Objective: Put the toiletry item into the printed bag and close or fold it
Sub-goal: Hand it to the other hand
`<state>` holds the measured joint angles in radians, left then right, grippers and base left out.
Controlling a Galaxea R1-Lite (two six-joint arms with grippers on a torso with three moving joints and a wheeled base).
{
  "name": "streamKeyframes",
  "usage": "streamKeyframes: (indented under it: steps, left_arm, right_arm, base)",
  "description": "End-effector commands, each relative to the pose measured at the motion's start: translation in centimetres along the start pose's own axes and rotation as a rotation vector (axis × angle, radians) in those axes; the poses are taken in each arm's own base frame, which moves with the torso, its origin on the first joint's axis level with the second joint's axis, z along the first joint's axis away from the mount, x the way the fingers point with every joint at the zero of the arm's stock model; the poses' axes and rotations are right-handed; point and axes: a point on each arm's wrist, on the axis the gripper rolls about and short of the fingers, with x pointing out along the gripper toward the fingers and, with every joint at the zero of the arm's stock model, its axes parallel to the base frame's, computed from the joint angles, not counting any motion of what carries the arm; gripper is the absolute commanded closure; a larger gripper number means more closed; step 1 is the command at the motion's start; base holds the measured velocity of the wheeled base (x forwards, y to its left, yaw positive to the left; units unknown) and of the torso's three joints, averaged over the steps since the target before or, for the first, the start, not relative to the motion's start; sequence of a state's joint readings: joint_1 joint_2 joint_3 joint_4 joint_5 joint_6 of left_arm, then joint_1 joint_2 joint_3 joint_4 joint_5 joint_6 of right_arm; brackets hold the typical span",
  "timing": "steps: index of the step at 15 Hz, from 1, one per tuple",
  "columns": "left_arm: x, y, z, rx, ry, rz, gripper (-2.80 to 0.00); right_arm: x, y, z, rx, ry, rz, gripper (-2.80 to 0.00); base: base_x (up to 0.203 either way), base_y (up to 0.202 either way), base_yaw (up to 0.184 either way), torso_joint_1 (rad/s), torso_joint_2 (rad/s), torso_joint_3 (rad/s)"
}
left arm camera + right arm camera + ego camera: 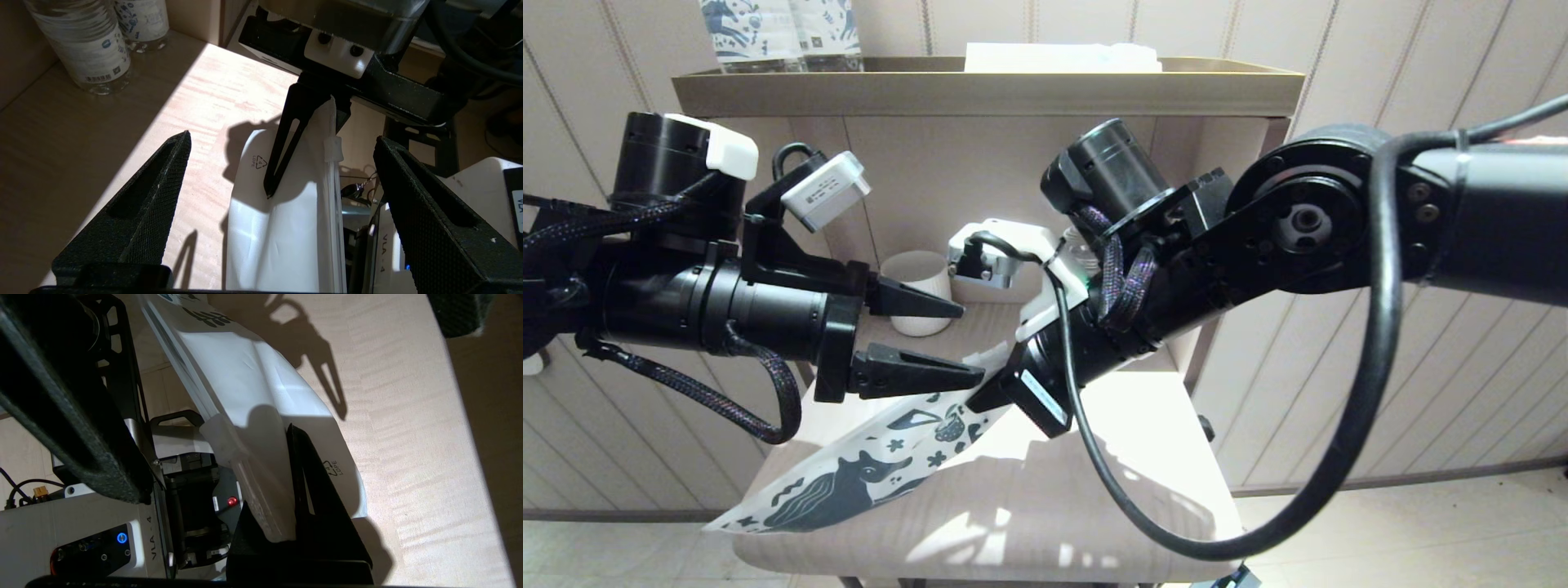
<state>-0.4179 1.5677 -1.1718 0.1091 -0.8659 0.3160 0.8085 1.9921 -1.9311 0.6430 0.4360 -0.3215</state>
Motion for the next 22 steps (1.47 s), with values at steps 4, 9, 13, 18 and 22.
streamKeyframes:
  steps: [4,9,13,18,22]
  left_arm:
    - [0.1,0.0,-0.3,-0.004,0.009,0.003,-2.80]
    - [0.2,0.0,-0.5,-0.006,0.011,0.003,0.00]
    - [0.4,-0.1,-0.5,0.001,0.009,-0.003,0.00]
    - [0.6,-0.5,-0.7,0.002,0.013,-0.018,0.00]
    - [1.3,-0.1,-1.0,0.004,0.037,0.013,0.00]
  right_arm:
    - [0.1,0.0,-0.1,0.002,0.004,0.004,0.00]
    - [0.1,0.0,-0.1,0.001,0.004,0.004,0.00]
    - [0.3,-0.1,-0.2,0.002,0.008,0.006,0.00]
    - [0.2,0.4,0.1,-0.006,0.002,0.013,0.00]
    - [0.3,0.4,0.1,-0.006,0.004,0.015,0.00]
  base:
    - [0.000,0.000,0.000,0.000,0.00,0.000]
    - [0.000,0.000,0.000,0.000,0.00,0.000]
    - [0.000,0.000,0.000,0.000,0.00,0.000]
    - [0.000,0.000,0.000,0.000,0.00,0.000]
    - [0.000,0.000,0.000,0.000,0.00,0.000]
